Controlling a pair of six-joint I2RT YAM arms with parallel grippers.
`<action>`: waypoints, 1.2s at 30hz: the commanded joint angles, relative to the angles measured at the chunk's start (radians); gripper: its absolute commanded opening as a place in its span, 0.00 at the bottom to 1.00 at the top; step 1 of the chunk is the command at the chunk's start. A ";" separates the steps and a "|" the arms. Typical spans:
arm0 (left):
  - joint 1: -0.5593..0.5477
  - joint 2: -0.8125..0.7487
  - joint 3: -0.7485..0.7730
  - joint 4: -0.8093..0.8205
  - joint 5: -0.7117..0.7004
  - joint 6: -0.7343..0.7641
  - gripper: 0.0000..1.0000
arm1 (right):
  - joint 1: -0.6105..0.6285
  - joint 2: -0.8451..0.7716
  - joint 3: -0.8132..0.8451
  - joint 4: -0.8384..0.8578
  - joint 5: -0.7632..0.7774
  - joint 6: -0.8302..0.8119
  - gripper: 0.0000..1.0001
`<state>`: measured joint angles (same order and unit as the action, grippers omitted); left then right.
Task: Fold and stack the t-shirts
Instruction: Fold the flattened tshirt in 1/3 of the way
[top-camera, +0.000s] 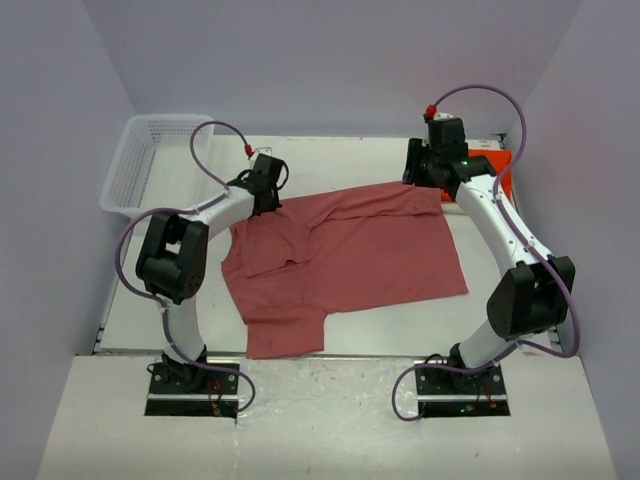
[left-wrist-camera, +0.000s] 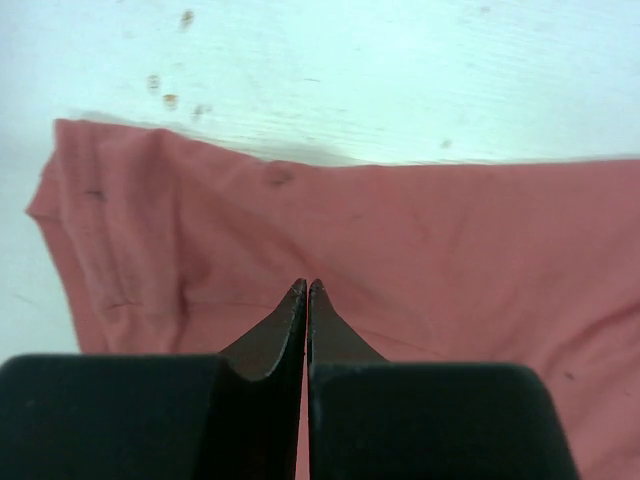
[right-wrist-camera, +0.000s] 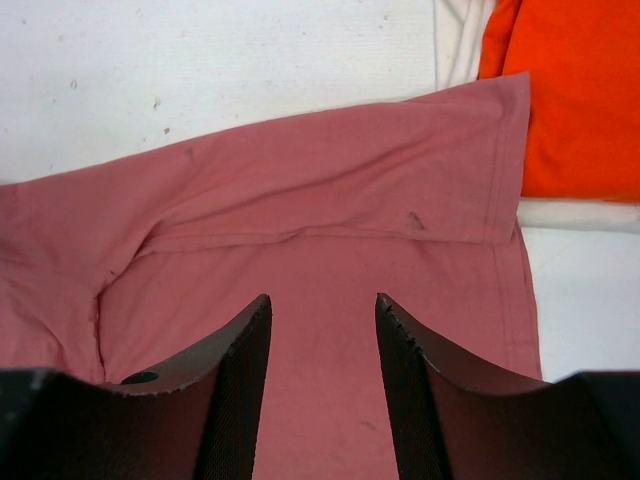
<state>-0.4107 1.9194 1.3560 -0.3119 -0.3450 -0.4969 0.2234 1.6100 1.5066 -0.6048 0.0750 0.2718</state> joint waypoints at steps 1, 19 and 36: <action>0.038 0.001 0.046 -0.035 0.006 0.023 0.00 | 0.004 -0.028 0.020 0.023 -0.018 0.003 0.47; 0.131 0.124 0.051 -0.064 0.009 0.031 0.00 | 0.005 -0.015 0.021 0.022 -0.006 0.004 0.48; 0.245 0.342 0.380 -0.139 0.066 0.138 0.00 | 0.005 0.086 0.090 -0.004 0.019 0.000 0.47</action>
<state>-0.1802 2.2280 1.6756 -0.4011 -0.2913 -0.4129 0.2245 1.6733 1.5398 -0.6121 0.0818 0.2714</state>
